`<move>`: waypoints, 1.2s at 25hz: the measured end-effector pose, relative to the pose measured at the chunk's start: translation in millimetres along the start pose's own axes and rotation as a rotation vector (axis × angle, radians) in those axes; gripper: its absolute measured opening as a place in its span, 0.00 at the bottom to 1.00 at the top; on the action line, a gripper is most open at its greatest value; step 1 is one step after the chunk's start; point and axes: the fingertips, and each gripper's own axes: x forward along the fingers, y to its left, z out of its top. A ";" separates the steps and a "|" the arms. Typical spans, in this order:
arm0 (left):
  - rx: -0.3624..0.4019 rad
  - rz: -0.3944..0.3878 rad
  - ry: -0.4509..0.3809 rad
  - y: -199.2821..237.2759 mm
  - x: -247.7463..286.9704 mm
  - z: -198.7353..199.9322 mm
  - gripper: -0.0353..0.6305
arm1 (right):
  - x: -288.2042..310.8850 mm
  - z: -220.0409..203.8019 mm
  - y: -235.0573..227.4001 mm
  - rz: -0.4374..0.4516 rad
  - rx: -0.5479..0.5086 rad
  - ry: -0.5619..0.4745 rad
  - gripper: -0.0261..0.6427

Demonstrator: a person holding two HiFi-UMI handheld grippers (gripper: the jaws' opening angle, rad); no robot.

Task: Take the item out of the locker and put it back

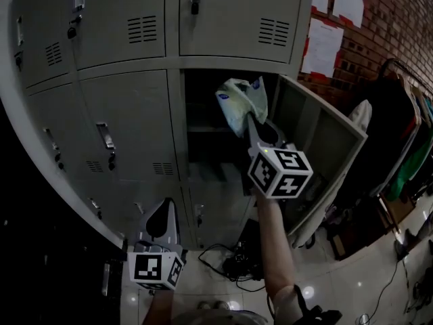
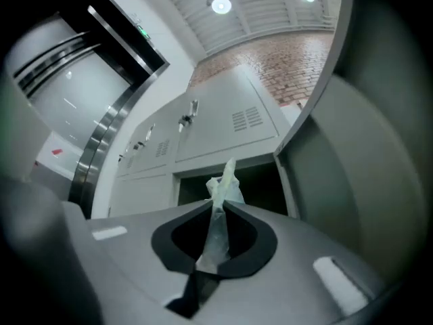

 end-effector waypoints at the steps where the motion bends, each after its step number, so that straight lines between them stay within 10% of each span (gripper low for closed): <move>1: 0.003 0.006 0.001 3.6 1.0 -0.4 0.06 | 17.0 -7.2 -5.0 -0.008 -0.012 0.032 0.05; 24: -0.013 0.099 0.039 52.0 19.5 -20.9 0.06 | 135.6 -109.7 -40.6 -0.051 -0.167 0.339 0.06; 30: -0.026 0.101 0.036 51.5 19.8 -19.6 0.06 | 134.0 -106.7 -43.1 -0.048 -0.111 0.308 0.63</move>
